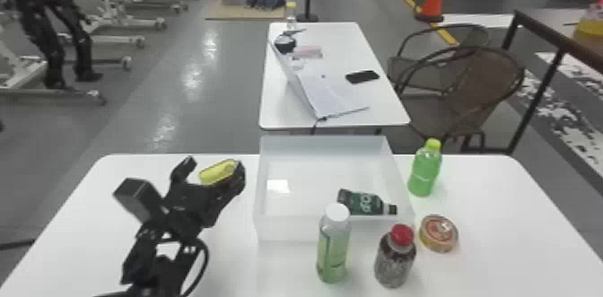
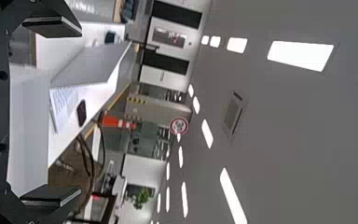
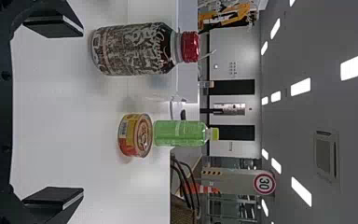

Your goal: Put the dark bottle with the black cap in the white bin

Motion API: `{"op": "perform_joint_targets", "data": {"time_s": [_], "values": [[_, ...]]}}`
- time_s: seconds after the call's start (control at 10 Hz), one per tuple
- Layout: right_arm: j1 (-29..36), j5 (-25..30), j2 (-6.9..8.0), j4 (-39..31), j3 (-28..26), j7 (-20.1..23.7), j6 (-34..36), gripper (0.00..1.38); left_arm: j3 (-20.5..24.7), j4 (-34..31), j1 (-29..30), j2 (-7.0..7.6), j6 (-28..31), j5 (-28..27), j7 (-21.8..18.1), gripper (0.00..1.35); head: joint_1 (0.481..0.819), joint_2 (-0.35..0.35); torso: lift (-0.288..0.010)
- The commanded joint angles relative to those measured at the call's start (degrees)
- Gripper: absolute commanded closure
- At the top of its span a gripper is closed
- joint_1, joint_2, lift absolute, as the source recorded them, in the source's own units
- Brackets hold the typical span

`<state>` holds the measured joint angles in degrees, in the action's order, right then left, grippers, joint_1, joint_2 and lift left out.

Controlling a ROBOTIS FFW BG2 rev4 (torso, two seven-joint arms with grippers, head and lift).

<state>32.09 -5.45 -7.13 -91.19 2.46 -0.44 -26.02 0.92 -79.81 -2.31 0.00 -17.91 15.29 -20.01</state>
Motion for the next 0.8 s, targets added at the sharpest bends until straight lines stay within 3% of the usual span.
{"op": "perform_joint_targets", "data": {"time_s": [0.0,0.2,0.4,0.7], "values": [[0.0,0.2,0.01,-0.2,0.0,-0.1,0.0,0.10,4.4,-6.3,8.6,-0.15,-1.3,-1.6,2.3,0.12,0.549,0.000,-0.100],[0.3,0.3,-0.08,-0.5,0.0,-0.1,0.1,0.10,6.7,-10.0,18.3,-0.15,-3.8,-2.4,8.0,0.12,0.549,0.000,-0.100],[0.7,0.3,-0.08,-0.8,-0.1,-0.1,0.1,0.10,9.5,-10.7,24.6,-0.15,-5.8,-6.1,9.2,0.12,0.549,0.000,-0.100],[1.3,0.5,-0.08,-1.4,-0.1,-0.3,0.4,0.10,12.4,-9.5,29.5,-0.15,-7.2,-11.4,9.1,0.12,0.549,0.000,-0.100]]}}
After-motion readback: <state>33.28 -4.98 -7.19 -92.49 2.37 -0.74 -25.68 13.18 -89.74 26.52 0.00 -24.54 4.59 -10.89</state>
